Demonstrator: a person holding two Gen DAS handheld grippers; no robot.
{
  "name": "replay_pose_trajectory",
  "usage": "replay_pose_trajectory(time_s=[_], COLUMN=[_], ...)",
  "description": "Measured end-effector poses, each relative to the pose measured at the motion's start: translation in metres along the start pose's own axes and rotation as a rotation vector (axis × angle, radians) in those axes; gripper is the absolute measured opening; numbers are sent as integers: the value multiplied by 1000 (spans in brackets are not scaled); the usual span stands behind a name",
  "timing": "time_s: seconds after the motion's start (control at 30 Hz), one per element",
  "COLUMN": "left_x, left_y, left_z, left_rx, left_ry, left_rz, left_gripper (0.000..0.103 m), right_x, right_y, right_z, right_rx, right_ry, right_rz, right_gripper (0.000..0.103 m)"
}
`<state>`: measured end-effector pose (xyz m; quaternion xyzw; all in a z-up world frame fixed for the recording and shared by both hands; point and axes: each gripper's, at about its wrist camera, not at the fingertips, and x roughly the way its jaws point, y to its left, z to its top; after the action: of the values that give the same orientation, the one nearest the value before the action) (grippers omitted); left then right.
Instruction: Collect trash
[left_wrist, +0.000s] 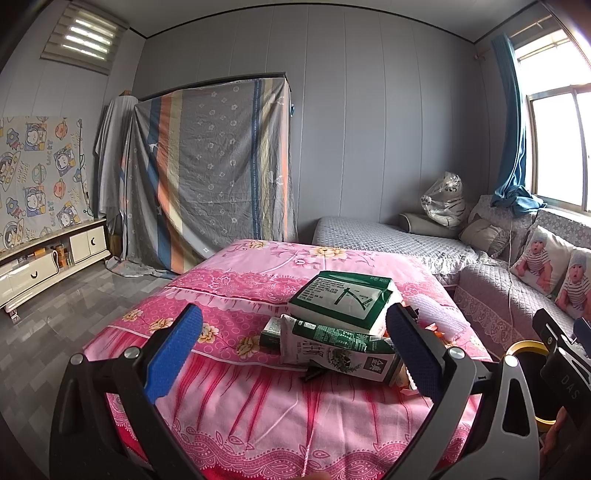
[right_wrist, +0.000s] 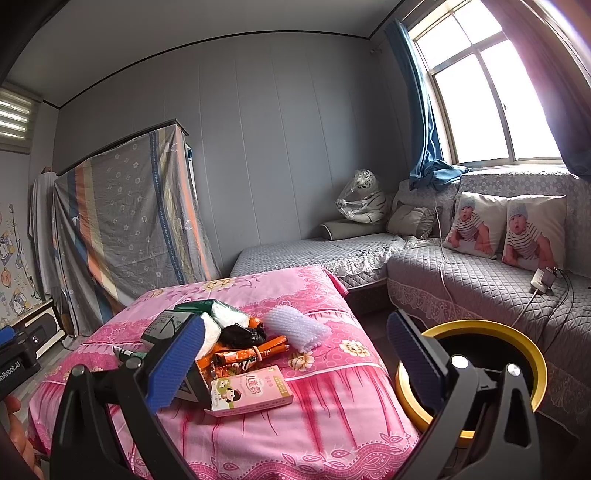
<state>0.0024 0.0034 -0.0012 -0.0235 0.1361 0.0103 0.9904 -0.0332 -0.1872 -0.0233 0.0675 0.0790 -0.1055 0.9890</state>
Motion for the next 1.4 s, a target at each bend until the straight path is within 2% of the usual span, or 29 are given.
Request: replay_pose_trajectory(time_s=[1.1, 1.3, 1.4], left_x=[-2, 0, 2], left_y=[-1, 1, 2], left_z=[0, -4, -7], left_rx=[4, -6, -10], left_ry=[2, 27, 39], left_rz=[2, -52, -114], left_gripper=[95, 95, 95], right_x=[0, 9, 27], right_y=[-2, -13, -17], right_z=[1, 11, 20], right_rx=[6, 13, -27], right_ry=[-6, -11, 41], right_rz=[-4, 1, 50], right_gripper=[96, 96, 96])
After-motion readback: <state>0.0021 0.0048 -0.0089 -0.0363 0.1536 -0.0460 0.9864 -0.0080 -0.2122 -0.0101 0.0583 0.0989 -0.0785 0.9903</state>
